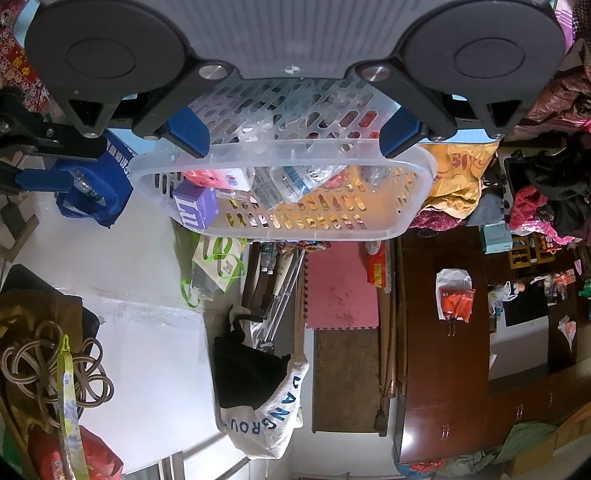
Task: Organize objects
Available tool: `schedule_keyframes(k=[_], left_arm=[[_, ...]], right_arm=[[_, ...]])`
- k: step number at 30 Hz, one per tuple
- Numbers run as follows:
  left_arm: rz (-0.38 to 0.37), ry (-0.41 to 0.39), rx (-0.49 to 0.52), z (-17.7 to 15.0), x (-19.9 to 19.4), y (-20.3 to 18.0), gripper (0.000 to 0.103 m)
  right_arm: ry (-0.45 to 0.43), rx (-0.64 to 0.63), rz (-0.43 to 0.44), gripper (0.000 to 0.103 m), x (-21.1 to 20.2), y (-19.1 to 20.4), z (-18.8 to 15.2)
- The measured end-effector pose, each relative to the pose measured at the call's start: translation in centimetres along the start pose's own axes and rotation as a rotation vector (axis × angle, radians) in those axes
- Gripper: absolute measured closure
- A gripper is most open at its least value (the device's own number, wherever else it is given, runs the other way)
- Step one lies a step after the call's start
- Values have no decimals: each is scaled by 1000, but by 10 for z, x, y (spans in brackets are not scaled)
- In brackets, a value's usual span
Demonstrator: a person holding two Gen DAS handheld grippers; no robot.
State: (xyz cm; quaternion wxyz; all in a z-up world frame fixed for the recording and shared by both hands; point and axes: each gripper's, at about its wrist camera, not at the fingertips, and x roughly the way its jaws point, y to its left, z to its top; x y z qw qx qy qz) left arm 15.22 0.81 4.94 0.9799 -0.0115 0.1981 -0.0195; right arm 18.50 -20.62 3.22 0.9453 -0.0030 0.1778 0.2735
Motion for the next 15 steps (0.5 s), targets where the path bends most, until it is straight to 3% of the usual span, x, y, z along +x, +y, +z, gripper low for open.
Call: schedule_keyframes(k=[15], left_arm=[[6, 10, -2, -2, 1, 0, 3]], right_arm=[[-9, 2, -3, 0, -2, -2, 1]])
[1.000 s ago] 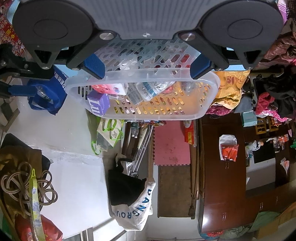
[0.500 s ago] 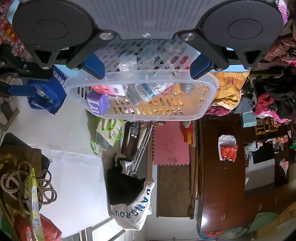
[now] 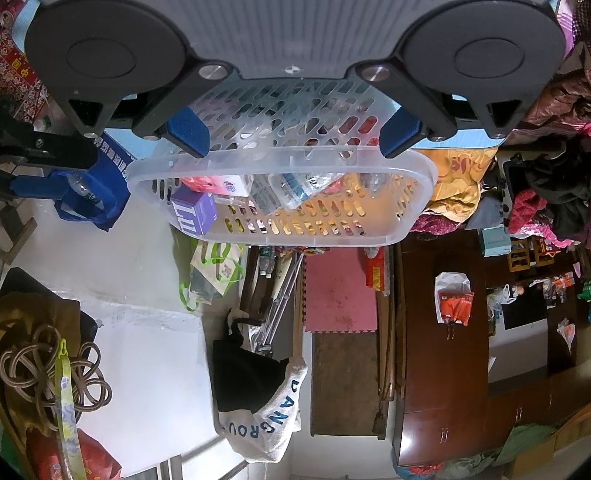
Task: Organize objects
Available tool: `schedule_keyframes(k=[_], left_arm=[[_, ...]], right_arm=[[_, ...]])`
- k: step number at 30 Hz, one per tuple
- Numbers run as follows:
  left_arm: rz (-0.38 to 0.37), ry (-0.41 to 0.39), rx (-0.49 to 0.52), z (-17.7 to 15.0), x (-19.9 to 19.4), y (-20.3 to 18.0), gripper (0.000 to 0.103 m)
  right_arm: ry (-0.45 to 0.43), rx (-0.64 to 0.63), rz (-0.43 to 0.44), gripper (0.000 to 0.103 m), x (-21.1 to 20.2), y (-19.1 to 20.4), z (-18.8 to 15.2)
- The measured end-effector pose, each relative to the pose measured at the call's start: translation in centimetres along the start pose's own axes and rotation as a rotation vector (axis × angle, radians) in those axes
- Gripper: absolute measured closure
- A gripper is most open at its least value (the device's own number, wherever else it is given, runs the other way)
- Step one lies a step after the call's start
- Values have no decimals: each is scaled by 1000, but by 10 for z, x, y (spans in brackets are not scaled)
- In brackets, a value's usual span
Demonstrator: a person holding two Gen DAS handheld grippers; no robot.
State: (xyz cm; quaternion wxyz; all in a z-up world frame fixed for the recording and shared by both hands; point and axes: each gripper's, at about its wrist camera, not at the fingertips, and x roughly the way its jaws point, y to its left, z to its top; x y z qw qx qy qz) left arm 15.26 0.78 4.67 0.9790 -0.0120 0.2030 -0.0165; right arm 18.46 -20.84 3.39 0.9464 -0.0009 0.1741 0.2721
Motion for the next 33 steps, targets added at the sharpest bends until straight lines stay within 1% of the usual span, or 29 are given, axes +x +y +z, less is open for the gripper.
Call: schedule_keyframes(k=[12, 19, 33], left_arm=[[-4, 0, 14, 1, -1, -5, 3], [-3, 12, 24, 1, 2, -8, 3], [-4, 4, 29, 1, 3, -13, 3]], right_arm=[[2, -1, 1, 0, 0, 0, 0], [2, -1, 5, 0, 1, 2, -2], [3, -5, 2, 0, 1, 3, -3]])
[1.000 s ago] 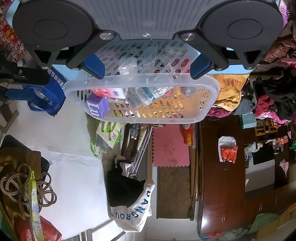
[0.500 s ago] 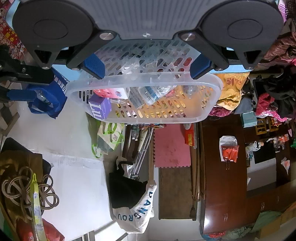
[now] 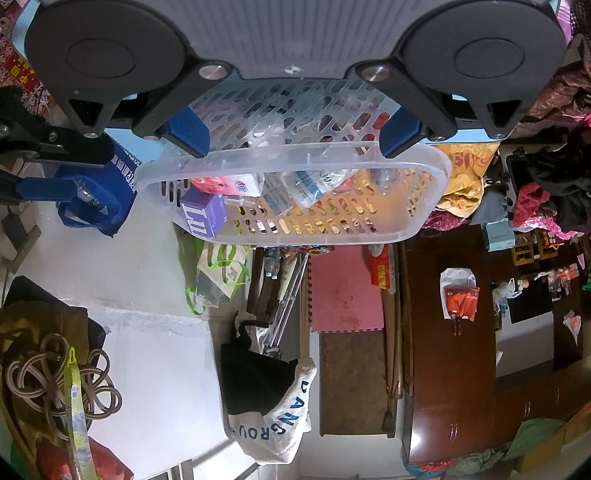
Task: Organize objects
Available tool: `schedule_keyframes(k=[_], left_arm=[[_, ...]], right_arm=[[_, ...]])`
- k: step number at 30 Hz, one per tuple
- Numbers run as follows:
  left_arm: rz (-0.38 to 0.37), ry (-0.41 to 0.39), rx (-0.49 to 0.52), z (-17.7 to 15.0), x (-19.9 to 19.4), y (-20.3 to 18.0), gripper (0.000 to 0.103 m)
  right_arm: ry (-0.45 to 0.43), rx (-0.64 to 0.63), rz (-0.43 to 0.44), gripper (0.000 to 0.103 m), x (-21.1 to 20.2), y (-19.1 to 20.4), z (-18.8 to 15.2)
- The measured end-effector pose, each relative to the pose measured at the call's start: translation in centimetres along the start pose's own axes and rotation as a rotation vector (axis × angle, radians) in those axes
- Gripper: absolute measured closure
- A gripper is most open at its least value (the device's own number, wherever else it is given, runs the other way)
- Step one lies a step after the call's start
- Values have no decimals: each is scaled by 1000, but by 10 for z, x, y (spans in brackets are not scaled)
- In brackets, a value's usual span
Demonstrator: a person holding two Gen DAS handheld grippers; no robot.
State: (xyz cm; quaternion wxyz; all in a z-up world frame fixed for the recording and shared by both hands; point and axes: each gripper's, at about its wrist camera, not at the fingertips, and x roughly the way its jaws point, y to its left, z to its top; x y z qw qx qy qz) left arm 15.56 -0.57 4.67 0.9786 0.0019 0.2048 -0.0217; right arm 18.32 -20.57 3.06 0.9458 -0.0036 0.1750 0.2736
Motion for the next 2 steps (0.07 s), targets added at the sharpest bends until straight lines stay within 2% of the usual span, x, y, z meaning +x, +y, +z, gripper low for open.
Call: schedule_keyframes(k=[2], left_arm=[[1, -1, -2, 0, 0, -1, 3]], right_arm=[[0, 1, 0, 0, 0, 0, 0]])
